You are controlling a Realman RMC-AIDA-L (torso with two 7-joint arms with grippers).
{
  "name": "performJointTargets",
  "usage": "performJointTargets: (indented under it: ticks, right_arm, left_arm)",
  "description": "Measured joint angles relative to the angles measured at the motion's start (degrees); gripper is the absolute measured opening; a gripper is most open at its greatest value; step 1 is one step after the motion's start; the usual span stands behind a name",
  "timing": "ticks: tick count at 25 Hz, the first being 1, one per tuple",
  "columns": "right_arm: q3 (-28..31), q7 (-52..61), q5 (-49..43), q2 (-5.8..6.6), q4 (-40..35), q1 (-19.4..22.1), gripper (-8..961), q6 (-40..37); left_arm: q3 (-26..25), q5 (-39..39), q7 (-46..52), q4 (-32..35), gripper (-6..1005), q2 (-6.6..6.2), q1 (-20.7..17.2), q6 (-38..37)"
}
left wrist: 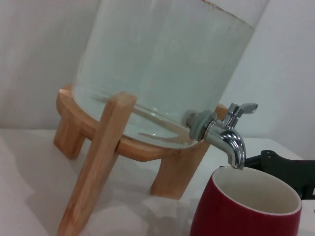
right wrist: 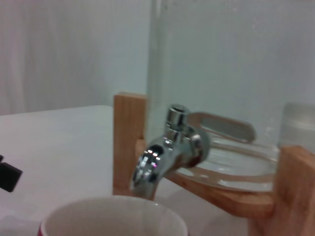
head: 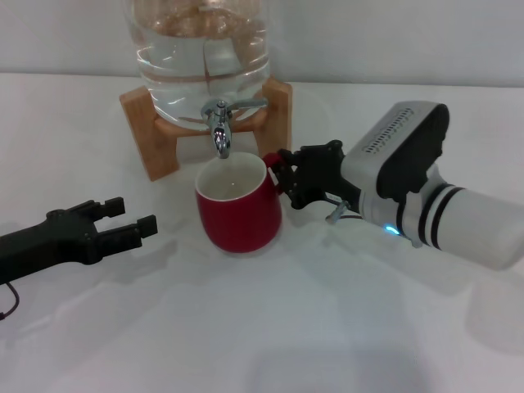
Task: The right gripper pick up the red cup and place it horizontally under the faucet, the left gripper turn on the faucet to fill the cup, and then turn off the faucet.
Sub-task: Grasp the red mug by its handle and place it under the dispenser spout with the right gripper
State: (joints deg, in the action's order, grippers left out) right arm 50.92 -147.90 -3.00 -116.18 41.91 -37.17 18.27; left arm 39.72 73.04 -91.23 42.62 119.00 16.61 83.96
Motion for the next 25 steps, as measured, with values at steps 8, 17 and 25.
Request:
performJointTargets:
  ticks: [8,17,25]
  right_arm:
    - [-3.3,-0.1,4.2,0.00,-3.0,-3.4,124,0.0]
    - [-3.2,-0.1,7.5,0.00,-4.1,-4.5,124,-1.5]
    - [-2.8,-0.2,7.9,0.00,-4.6,-4.6,124,-1.0]
  left_arm:
    - [0.0,0.0,0.0,0.0,887,0.00,0.2,0.2]
    - [0.0,0.0,0.2,0.0,887,0.00,0.2,0.2]
    - [0.0,-0.1,0.7,0.1,887,0.00,0.4,0.1]
